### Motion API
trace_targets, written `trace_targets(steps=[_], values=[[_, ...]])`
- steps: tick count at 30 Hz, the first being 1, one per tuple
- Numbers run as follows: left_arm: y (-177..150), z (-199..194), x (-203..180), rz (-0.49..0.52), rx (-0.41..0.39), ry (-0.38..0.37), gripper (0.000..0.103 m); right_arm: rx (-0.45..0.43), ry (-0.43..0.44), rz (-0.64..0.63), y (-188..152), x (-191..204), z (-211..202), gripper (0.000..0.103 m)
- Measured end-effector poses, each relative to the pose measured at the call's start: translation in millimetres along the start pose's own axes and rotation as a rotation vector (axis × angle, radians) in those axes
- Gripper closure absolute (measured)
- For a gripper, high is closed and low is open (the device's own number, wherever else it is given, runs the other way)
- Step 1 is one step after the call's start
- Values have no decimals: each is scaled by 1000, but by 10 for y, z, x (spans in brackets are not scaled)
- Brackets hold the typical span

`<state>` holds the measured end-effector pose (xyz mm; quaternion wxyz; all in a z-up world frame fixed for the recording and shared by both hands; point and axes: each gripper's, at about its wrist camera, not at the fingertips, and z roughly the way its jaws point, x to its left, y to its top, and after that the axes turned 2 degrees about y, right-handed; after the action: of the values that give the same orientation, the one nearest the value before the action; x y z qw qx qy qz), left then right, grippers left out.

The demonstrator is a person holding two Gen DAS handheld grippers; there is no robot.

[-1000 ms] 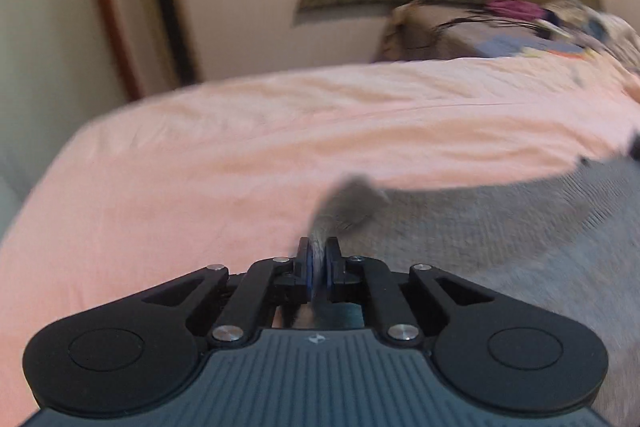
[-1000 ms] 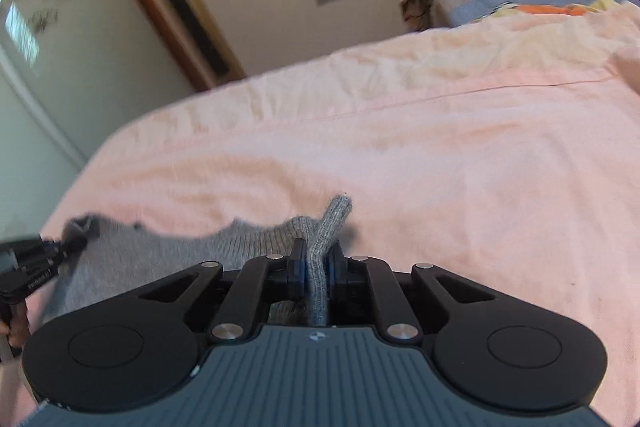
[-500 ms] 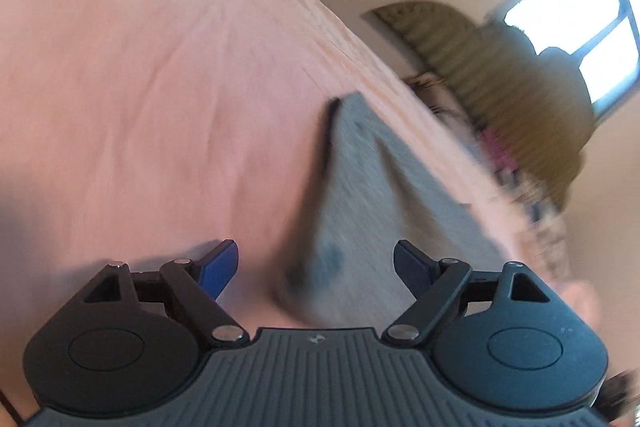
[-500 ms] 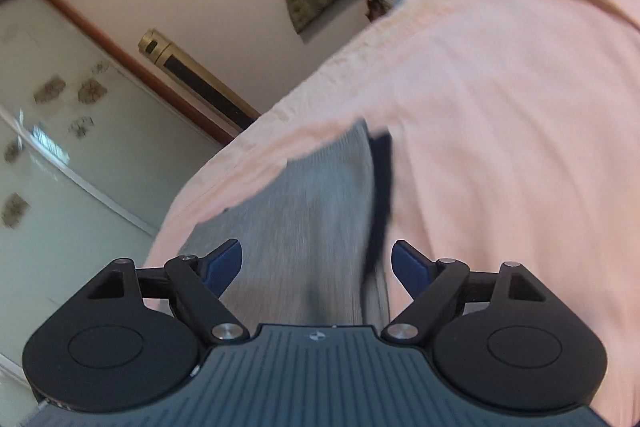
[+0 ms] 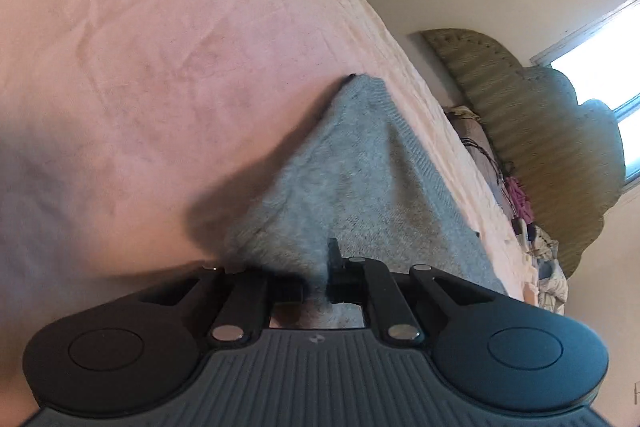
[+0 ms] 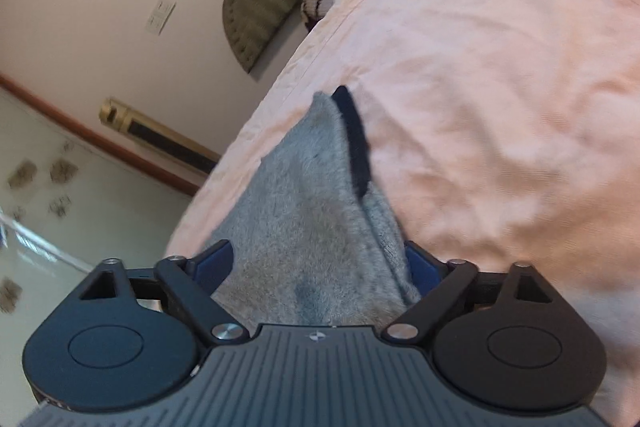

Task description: Fold small clothes

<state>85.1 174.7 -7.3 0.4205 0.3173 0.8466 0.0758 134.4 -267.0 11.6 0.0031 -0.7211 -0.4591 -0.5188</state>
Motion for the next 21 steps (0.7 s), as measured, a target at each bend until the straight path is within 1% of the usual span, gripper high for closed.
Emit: trace_targets(steps=[1,2,4,6,9,12,14,15,16,18,19,20,21], values=[[-1,-11,-3,7,2,5,96,45,2,11,-9,-43,71,92],[-21,-66,-8,23,-3,10,97,51,5,52,-17,-112,88,89],[-11,-185,-52,58,-12,4,98,34,24,35,0,-121,40,89],[-12,-329,-109,87,-16,-32,98,16,78,35,52,-53,-114,89],[-42,-617,-131,125,-27,-80,99,18,156,-6,131,101,-375,90],[-161,-953,24,140,-14,-108,99,40,192,-55,105,194,-686,90],[-294,-1175,249,121,31,-97,99,76,209,-43,37,111,-917,90],[-388,-1276,373,117,62,-96,98,94,201,-28,-17,36,-1026,91],[-492,-1371,469,140,84,-76,98,116,187,-7,-94,-51,-1127,91],[-672,-1465,623,245,112,-11,98,167,148,16,-296,-247,-1297,91],[-727,-1503,701,288,101,20,95,185,104,12,-383,-332,-1337,90],[-735,-1564,739,340,78,49,95,204,69,10,-461,-410,-1347,87],[-713,-1638,739,383,68,61,90,209,50,29,-502,-487,-1359,81]])
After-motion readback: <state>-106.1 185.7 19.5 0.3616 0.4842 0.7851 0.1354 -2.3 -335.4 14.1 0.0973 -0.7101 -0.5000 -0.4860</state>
